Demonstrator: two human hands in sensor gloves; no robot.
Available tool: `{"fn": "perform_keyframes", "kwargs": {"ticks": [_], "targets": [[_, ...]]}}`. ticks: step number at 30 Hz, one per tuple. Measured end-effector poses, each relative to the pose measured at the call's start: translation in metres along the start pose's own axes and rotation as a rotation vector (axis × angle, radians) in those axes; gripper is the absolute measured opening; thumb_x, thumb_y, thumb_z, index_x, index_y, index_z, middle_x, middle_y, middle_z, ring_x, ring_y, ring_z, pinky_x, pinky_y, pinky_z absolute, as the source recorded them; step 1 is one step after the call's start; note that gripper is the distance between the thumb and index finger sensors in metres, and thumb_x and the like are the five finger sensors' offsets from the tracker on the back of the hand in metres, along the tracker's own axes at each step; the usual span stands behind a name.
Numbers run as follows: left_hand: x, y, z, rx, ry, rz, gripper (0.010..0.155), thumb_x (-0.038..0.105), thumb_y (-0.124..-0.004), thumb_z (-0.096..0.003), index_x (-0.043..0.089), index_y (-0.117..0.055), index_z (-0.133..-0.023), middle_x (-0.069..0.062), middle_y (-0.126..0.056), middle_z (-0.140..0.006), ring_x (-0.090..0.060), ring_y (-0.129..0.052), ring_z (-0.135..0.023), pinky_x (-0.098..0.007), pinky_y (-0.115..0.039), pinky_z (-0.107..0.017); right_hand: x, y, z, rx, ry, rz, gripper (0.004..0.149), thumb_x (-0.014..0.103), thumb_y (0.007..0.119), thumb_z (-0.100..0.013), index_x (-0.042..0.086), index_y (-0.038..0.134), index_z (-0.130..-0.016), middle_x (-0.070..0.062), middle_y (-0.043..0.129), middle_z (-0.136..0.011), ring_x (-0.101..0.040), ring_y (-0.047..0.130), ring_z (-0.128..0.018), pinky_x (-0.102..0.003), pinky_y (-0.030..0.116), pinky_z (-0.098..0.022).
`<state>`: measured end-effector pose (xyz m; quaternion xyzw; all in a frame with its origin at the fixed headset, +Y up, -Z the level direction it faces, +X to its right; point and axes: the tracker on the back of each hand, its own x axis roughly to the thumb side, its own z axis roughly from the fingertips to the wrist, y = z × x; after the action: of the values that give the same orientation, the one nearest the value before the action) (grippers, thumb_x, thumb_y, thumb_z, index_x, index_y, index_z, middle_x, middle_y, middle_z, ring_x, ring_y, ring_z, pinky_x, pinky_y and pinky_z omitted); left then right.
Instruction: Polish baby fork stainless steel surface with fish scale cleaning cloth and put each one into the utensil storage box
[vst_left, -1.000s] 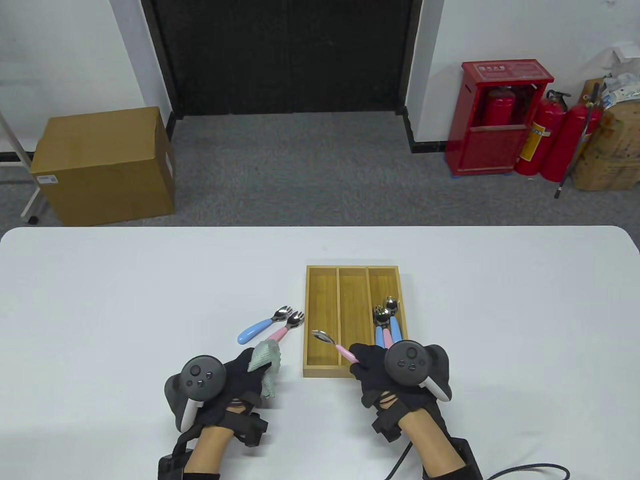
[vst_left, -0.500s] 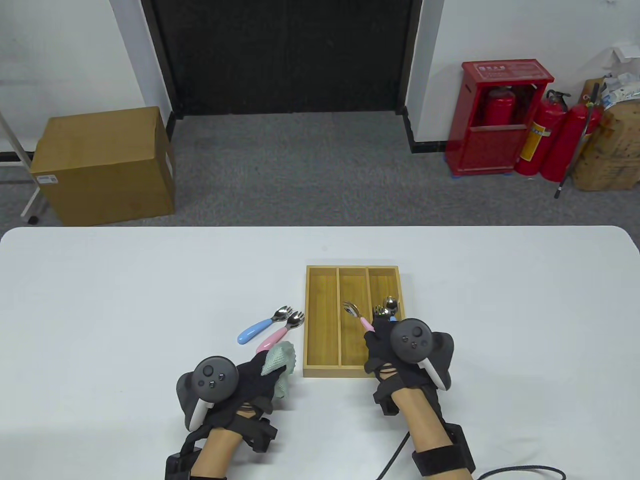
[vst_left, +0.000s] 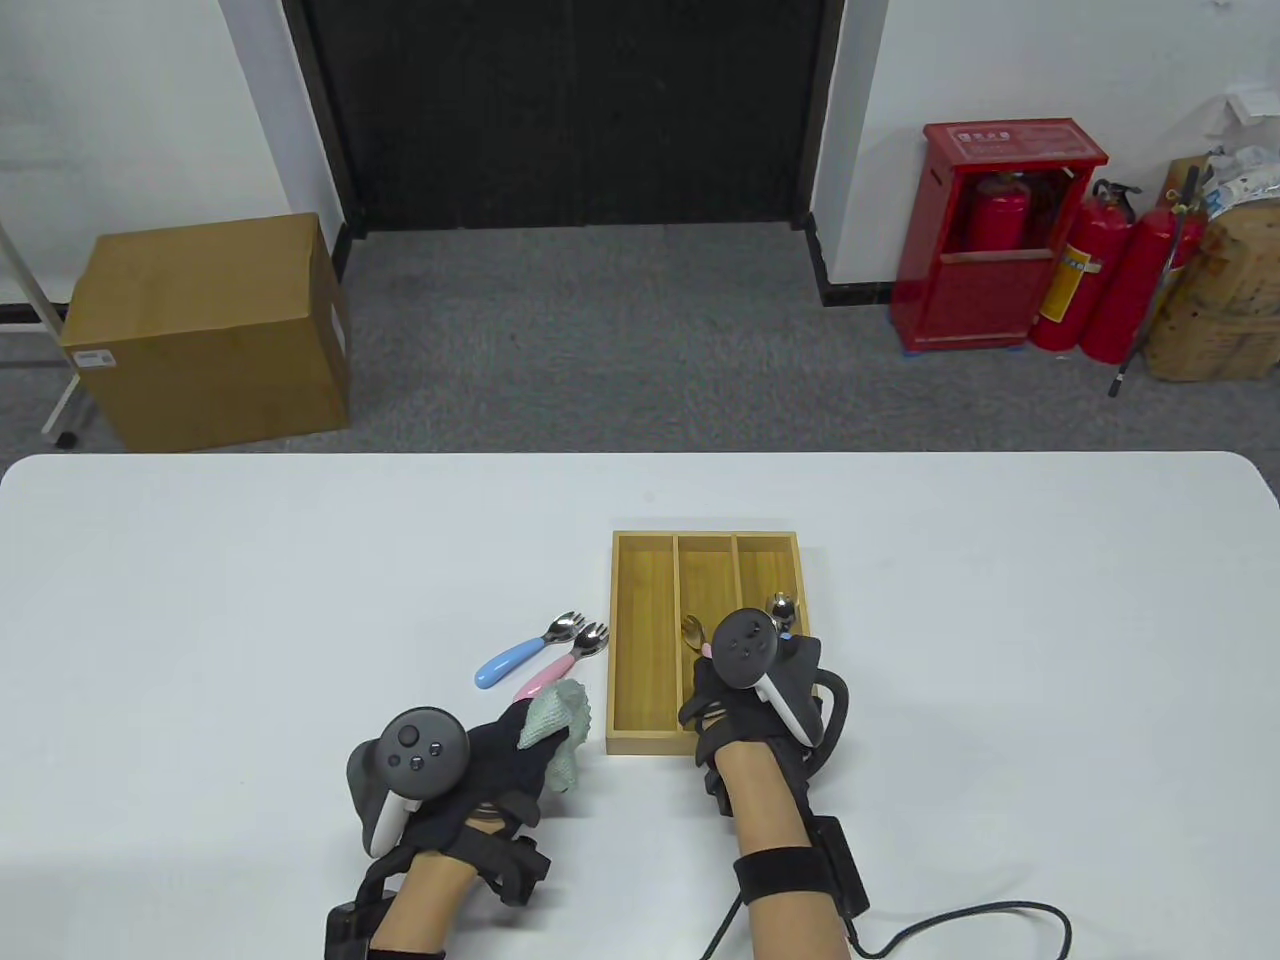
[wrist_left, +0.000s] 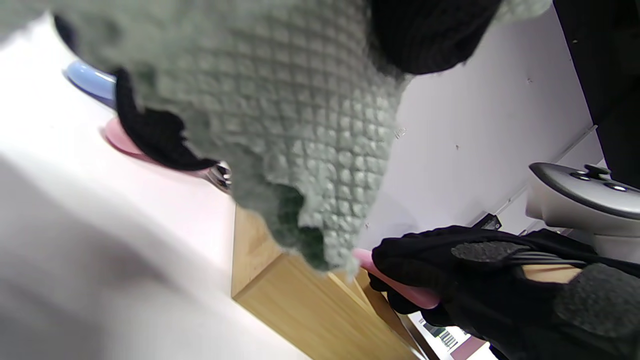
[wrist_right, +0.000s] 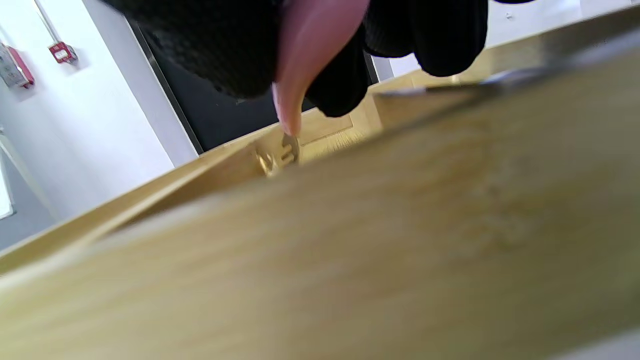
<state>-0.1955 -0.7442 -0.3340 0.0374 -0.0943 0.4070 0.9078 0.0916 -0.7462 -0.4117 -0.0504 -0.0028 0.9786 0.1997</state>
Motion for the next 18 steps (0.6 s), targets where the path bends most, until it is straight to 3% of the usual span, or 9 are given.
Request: {"fn": "perform_keyframes", "kwargs": {"ticks": [11, 18], "targets": [[0.002, -0.004, 0.000, -0.019, -0.006, -0.026, 0.052, 0.049, -0.079, -0.0491, 0.012, -0.087, -0.085, -0.010, -0.106, -0.060, -0.030, -0.109, -0.046, -0.057, -0.078, -0.052, 0.000, 0.012, 0.000, 0.067, -0.037, 0.121, 0.049, 0.036, 0.081, -0.043, 0.005, 0.082, -0.080, -0.025, 0.048, -0.102, -0.051, 0.059, -0.085, -0.070, 0.041, -0.063], [0.000, -0.005, -0.001, -0.028, 0.001, -0.024, 0.053, 0.049, -0.079, -0.0491, 0.011, -0.087, -0.085, -0.011, -0.106, -0.060, -0.030, -0.109, -0.046, -0.057, -0.078, -0.052, -0.004, -0.009, 0.009, 0.044, -0.095, -0.036, 0.051, 0.037, 0.080, -0.043, 0.004, 0.080, -0.082, -0.026, 0.053, -0.101, -0.051, 0.064, -0.082, -0.070, 0.045, -0.062]]}}
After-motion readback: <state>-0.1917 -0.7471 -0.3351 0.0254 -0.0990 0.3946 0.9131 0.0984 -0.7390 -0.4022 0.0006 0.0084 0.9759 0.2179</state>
